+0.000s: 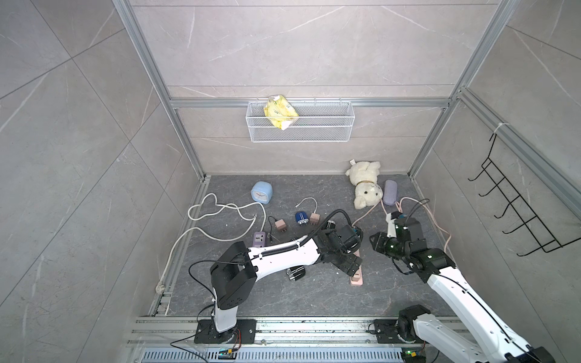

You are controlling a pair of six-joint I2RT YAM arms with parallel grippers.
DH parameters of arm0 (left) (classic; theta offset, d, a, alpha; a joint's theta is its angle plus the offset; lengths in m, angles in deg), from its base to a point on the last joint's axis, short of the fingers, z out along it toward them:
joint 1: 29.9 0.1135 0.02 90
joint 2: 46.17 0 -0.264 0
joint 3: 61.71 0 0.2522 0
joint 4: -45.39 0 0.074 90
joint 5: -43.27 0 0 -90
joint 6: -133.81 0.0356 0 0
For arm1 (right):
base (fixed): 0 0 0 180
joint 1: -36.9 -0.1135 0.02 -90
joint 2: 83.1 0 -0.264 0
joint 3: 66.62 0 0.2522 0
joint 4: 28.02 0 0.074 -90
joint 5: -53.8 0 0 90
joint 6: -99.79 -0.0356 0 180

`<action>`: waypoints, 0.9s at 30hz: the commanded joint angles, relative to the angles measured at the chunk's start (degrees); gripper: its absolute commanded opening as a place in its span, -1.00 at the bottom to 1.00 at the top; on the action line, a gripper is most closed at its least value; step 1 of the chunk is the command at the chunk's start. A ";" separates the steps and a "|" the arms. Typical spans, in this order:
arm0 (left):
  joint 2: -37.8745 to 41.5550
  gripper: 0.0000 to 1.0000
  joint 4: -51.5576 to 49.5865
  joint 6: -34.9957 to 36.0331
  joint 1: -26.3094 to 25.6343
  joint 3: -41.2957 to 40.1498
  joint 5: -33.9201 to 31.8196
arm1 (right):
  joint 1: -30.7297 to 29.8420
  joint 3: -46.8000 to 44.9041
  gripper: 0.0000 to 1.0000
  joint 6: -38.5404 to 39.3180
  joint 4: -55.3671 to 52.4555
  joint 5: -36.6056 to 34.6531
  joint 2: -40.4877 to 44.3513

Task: Unplug the electric shaver
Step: Remove the plug from the socket.

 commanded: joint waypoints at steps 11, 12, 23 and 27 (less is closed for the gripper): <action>-5.34 0.97 1.13 -6.31 -2.86 6.10 -0.36 | 10.28 -8.53 -0.21 2.37 10.14 22.11 -8.96; -5.83 0.97 1.36 -6.58 -2.85 6.58 0.33 | 10.48 -9.02 -0.20 2.57 10.80 22.88 -9.53; -10.62 0.85 -0.71 -6.84 -2.75 10.38 1.11 | 10.56 -10.48 -0.21 3.82 13.77 24.25 -14.45; -12.52 0.74 -1.40 -6.79 -2.70 11.66 1.39 | 10.38 -10.83 -0.21 3.73 13.65 24.42 -14.62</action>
